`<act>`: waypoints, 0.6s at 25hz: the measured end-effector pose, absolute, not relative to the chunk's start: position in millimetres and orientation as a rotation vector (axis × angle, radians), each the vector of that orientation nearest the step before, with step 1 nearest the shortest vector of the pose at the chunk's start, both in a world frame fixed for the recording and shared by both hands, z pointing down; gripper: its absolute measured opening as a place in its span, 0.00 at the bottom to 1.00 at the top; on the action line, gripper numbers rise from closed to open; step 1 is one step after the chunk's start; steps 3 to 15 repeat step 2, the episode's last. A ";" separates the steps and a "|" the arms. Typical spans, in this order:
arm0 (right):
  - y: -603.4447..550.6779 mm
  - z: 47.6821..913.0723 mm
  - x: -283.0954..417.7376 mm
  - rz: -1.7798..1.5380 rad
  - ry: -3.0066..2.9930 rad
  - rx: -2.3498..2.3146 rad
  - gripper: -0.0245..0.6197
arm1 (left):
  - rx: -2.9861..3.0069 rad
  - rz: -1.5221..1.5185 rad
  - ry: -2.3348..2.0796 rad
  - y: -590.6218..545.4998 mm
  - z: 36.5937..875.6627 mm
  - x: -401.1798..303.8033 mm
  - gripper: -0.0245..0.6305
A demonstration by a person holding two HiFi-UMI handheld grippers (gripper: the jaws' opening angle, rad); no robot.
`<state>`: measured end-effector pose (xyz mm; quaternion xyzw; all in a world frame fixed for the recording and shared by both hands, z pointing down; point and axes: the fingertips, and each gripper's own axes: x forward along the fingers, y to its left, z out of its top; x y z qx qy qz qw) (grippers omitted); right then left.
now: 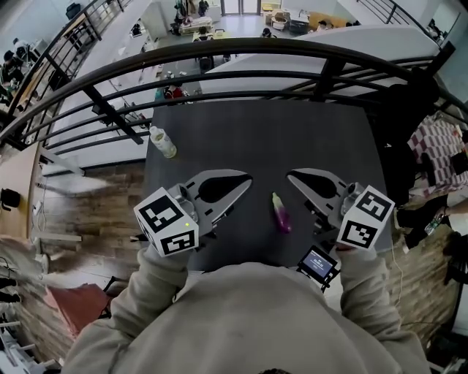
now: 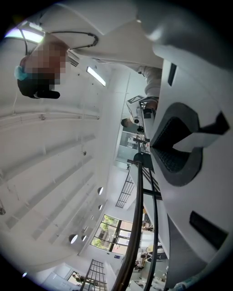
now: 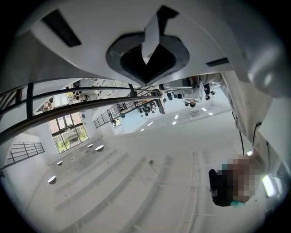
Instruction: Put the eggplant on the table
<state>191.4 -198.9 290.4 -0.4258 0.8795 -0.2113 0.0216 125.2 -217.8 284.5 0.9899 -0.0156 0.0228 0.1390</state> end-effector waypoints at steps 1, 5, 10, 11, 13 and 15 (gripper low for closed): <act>-197.2 290.1 192.7 -0.657 2.726 -1.320 0.06 | 2.861 0.065 -0.047 -216.8 284.1 125.9 0.04; -195.5 289.7 194.0 -0.659 2.726 -1.320 0.06 | 2.860 0.065 -0.049 -215.8 283.6 126.7 0.04; -195.5 289.7 194.0 -0.659 2.726 -1.320 0.06 | 2.860 0.065 -0.049 -215.8 283.6 126.7 0.04; -195.5 289.7 194.0 -0.659 2.726 -1.320 0.06 | 2.860 0.065 -0.049 -215.8 283.6 126.7 0.04; -195.5 289.7 194.0 -0.659 2.726 -1.320 0.06 | 2.860 0.065 -0.049 -215.8 283.6 126.7 0.04; -195.5 289.7 194.0 -0.659 2.726 -1.320 0.06 | 2.860 0.065 -0.049 -215.8 283.6 126.7 0.04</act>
